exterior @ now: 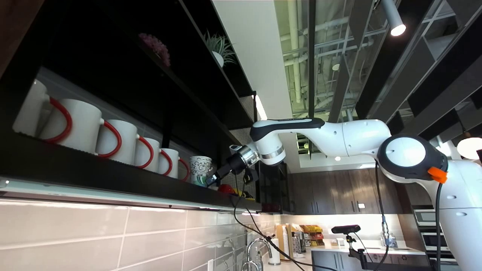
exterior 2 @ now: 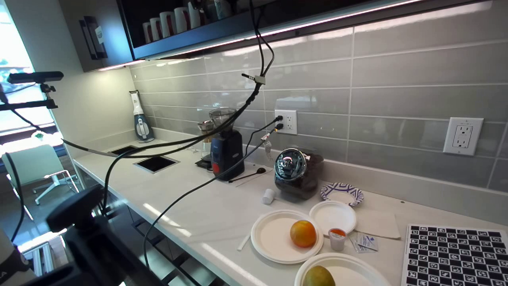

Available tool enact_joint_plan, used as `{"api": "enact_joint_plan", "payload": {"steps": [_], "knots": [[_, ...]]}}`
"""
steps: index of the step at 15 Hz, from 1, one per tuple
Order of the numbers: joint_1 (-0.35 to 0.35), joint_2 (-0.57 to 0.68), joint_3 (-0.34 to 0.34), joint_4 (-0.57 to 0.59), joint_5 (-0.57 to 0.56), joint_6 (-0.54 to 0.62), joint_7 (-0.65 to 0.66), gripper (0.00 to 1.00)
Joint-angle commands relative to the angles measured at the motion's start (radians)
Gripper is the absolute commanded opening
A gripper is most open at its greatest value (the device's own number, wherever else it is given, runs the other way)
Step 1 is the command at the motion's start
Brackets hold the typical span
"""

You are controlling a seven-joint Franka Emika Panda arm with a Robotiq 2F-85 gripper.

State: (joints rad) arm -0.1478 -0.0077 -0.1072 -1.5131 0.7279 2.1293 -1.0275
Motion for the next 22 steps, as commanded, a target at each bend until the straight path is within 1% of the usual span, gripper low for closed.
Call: {"api": "enact_joint_plan", "payload": {"steps": [1, 3, 4, 5, 10, 11, 12, 13, 16, 17, 20, 22], "knots": [[0.015, 0.004, -0.003, -0.014, 0.031, 0.039, -0.010, 0.94], [0.017, 0.011, -0.003, -0.012, 0.031, 0.047, -0.007, 0.98], [0.017, 0.013, -0.002, -0.011, 0.032, 0.052, -0.006, 0.97], [0.018, 0.015, -0.001, -0.011, 0.033, 0.058, -0.005, 0.98], [0.018, 0.023, 0.000, -0.012, 0.034, 0.073, -0.001, 0.94], [0.018, 0.024, 0.001, -0.012, 0.034, 0.074, 0.000, 0.86], [0.018, 0.025, 0.001, -0.012, 0.033, 0.075, 0.002, 0.72], [0.018, 0.026, 0.001, -0.011, 0.032, 0.077, 0.002, 0.66], [0.017, 0.027, 0.001, -0.010, 0.032, 0.084, 0.006, 0.43], [0.017, 0.027, 0.001, -0.010, 0.032, 0.086, 0.007, 0.38], [0.016, 0.024, 0.000, -0.010, 0.026, 0.088, 0.013, 0.36], [0.017, 0.012, 0.000, -0.012, -0.005, 0.102, 0.015, 0.36]]}}
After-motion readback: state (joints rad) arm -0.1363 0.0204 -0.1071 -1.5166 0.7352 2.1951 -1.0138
